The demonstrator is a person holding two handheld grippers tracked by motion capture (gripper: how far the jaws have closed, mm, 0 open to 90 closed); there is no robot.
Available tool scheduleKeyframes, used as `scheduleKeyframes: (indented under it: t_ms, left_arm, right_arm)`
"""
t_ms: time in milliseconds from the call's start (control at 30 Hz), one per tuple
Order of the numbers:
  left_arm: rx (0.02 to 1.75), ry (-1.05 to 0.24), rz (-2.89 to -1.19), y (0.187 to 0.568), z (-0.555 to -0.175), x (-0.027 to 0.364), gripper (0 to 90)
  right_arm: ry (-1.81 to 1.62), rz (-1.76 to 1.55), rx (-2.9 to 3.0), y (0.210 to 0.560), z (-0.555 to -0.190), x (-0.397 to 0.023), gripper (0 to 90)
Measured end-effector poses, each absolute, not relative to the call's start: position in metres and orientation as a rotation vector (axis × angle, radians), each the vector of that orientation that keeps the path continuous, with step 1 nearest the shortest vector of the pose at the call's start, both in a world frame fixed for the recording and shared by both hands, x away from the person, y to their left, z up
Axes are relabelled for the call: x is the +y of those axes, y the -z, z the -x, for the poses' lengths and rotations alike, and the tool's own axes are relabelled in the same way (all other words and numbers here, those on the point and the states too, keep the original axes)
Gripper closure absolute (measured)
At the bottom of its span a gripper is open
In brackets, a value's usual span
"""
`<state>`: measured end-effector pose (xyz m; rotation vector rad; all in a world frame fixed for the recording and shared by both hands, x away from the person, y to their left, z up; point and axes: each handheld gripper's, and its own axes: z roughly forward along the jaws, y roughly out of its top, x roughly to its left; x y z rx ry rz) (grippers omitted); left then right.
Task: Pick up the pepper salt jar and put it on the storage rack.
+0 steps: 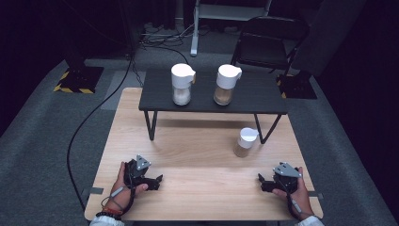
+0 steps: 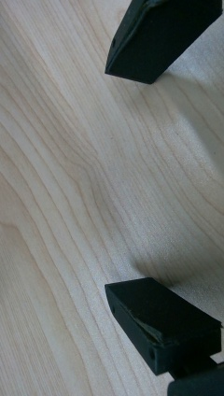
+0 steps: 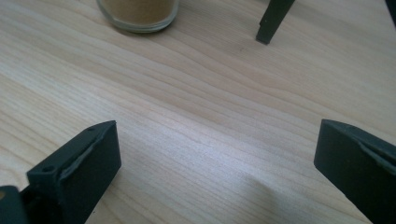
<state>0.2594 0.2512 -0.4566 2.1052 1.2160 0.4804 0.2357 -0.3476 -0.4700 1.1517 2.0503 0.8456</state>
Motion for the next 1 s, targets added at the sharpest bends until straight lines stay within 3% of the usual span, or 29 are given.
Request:
scheduleKeyframes:
  t_ms: [433,1000]
  left_arm:
    - [1.213,-0.480,-2.107,0.456,-0.260,0.251,0.2]
    - [1.208,-0.477,-2.111,0.456,-0.261,0.252,0.2]
  right_arm:
    - [-0.917,-1.347,2.170,0.459,-0.265,-0.379,0.0]
    - [-0.920,-1.336,2.181,0.458,-0.266,-0.381,0.0]
